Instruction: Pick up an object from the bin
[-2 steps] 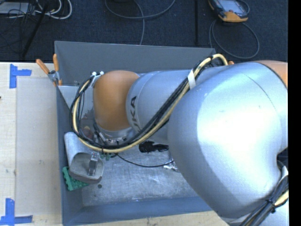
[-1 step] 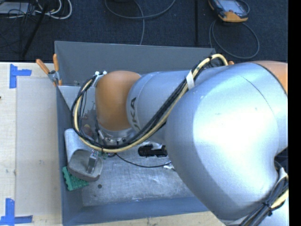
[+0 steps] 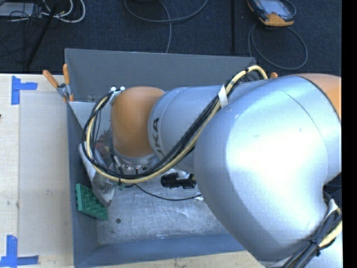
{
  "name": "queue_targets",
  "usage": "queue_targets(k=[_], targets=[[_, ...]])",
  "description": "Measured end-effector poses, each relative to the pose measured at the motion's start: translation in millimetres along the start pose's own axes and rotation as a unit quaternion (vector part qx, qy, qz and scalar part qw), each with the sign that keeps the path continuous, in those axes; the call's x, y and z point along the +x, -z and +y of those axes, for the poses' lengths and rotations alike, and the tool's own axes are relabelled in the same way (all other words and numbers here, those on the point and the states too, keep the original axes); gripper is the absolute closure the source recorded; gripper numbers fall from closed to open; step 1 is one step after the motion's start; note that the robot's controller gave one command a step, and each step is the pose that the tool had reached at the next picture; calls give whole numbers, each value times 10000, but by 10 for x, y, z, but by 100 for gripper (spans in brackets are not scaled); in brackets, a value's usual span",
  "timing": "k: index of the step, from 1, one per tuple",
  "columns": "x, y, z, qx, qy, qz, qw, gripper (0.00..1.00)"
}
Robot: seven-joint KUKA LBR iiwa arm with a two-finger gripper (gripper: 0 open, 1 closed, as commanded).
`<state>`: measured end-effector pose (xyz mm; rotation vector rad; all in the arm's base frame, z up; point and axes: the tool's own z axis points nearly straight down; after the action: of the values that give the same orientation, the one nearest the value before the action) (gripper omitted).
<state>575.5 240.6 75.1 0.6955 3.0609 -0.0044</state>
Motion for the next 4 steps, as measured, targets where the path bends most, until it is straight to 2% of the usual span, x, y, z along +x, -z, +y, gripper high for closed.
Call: queue_targets(k=[1,4], targets=[[-25,777,0,-32,1,-7,10000,100],[-24,967,-6,-4,34,16,10000,100]])
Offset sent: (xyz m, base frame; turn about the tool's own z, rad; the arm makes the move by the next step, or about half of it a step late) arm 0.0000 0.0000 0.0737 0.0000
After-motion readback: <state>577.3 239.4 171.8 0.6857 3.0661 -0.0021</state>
